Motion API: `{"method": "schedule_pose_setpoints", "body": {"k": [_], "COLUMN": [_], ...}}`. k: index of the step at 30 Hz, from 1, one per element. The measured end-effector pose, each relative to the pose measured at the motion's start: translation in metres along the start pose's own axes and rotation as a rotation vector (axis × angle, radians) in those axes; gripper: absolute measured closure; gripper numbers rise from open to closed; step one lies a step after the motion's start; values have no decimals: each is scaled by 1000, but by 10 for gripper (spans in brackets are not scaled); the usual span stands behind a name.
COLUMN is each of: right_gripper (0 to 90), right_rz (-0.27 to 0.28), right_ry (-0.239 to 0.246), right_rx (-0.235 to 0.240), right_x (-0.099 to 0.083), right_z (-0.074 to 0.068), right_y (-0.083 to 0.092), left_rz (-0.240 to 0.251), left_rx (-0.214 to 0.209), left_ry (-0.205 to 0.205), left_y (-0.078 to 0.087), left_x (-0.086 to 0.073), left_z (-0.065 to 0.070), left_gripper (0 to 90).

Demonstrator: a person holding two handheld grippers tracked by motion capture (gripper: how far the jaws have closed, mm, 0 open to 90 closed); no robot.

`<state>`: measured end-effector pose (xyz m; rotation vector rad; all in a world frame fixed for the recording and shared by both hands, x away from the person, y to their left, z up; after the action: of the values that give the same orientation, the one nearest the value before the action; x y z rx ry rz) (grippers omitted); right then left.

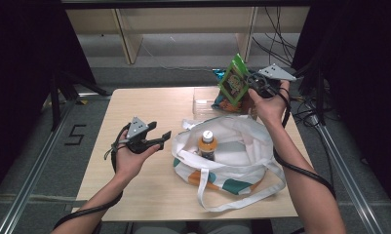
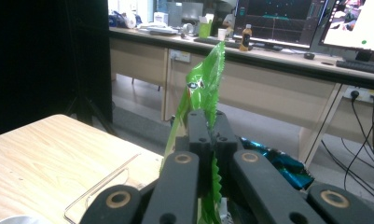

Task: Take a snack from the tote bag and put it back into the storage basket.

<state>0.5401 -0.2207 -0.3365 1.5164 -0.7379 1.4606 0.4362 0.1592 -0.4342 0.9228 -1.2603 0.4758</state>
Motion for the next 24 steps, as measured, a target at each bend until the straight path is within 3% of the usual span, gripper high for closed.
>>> {"method": "schedule_pose_setpoints", "body": {"k": [2, 3, 13, 15, 18, 19, 20, 21, 24], "right_gripper": [900, 900, 900, 900, 900, 900, 900, 900, 900], "right_rz": [2, -4, -15, -18, -23, -20, -30, -28, -38], "right_ry": [9, -10, 12, 37, 24, 40, 22, 46, 40], "right_rx": [1, -1, -9, -14, -17, -23, -21, -19, -24], "right_x": [-2, -3, -4, -4, -6, -6, -7, -8, -11], "right_z": [1, 0, 1, 3, 2, 3, 1, 2, 0], "right_y": [-2, -2, -6, -7, -9, -9, -10, -11, -12], "left_rz": [1, 0, 0, 0, 1, 1, 0, 0, 0], "left_rx": [2, 3, 2, 3, 1, 2, 2, 2, 3], "left_ry": [0, 1, 1, 0, 1, 2, 2, 2, 2], "left_y": [0, 0, 0, 1, 0, 0, 0, 0, 0], "left_x": [0, 0, 0, 0, 0, 0, 0, 0, 0], "left_z": [0, 0, -1, -1, -1, -1, -1, -1, -1], "left_gripper": [308, 308, 308, 308, 308, 308, 308, 308, 308]}}
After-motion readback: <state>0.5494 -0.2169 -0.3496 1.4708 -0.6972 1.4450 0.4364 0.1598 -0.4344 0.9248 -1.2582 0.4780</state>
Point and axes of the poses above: each handheld gripper's, and its own axes: y roughly backward along the jaws, x roughly out of its top, z roughly to its right, the point moved 1 cm from there along -y, roughly forward along the jaws, and after that the axes turned 1 degree about -z, right-handed, at the moved point
